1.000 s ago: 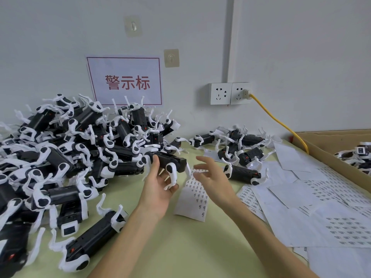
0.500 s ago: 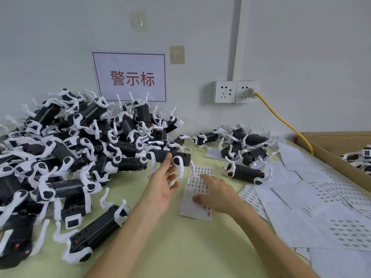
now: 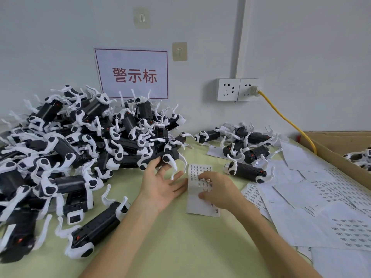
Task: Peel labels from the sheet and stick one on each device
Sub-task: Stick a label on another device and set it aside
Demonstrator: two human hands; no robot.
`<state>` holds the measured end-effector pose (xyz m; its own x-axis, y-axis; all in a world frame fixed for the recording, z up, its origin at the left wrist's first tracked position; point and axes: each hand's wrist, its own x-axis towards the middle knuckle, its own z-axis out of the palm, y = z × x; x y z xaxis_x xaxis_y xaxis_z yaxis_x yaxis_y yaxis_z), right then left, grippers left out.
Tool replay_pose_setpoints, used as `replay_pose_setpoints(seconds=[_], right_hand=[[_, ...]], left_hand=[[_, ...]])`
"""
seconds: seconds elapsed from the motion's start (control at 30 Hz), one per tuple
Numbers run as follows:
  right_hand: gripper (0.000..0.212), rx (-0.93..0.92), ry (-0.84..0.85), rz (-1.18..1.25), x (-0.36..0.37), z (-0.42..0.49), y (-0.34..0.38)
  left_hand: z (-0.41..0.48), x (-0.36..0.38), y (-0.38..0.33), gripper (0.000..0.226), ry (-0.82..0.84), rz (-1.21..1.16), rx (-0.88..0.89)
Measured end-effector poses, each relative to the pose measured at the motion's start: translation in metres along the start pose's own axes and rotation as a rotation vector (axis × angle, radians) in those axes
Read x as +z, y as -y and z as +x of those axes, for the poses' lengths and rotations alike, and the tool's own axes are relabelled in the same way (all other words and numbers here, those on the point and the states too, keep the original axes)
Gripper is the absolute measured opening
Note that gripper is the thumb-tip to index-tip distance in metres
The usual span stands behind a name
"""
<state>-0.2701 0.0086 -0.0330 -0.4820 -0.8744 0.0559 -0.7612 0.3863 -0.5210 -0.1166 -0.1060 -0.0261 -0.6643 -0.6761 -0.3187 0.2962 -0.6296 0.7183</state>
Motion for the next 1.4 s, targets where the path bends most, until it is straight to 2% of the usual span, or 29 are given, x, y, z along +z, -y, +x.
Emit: replay_pose_setpoints(seconds=[0.2, 0.33, 0.4, 0.53, 0.73, 0.9, 1.1, 1.4], right_hand=[[0.056, -0.021, -0.031, 0.048, -0.002, 0.000, 0.001], [0.052, -0.044, -0.021, 0.083, -0.005, 0.000, 0.000], [0.047, -0.064, -0.032, 0.084, -0.004, 0.000, 0.002], [0.029, -0.117, -0.102, 0.152, -0.001, -0.002, 0.008], [0.012, -0.212, -0.224, 0.291, -0.003, -0.003, 0.011], [0.017, -0.244, -0.351, 0.334, -0.004, -0.004, 0.012], [0.009, -0.270, -0.420, 0.362, -0.003, -0.004, 0.011], [0.015, -0.297, -0.474, 0.343, -0.002, -0.004, 0.011]], left_hand=[[0.000, 0.010, 0.004, 0.050, 0.063, 0.102, -0.004], [-0.004, 0.014, 0.007, 0.053, 0.058, 0.136, 0.054], [-0.003, 0.013, 0.010, 0.060, 0.076, 0.197, 0.087], [-0.001, 0.012, 0.016, 0.051, 0.047, 0.317, 0.133], [-0.007, 0.017, 0.019, 0.053, 0.005, 0.589, 0.389], [-0.008, 0.019, 0.019, 0.049, 0.046, 0.678, 0.550], [-0.004, 0.017, 0.023, 0.034, 0.074, 0.742, 0.660], [-0.006, 0.019, 0.023, 0.037, 0.095, 0.821, 0.747]])
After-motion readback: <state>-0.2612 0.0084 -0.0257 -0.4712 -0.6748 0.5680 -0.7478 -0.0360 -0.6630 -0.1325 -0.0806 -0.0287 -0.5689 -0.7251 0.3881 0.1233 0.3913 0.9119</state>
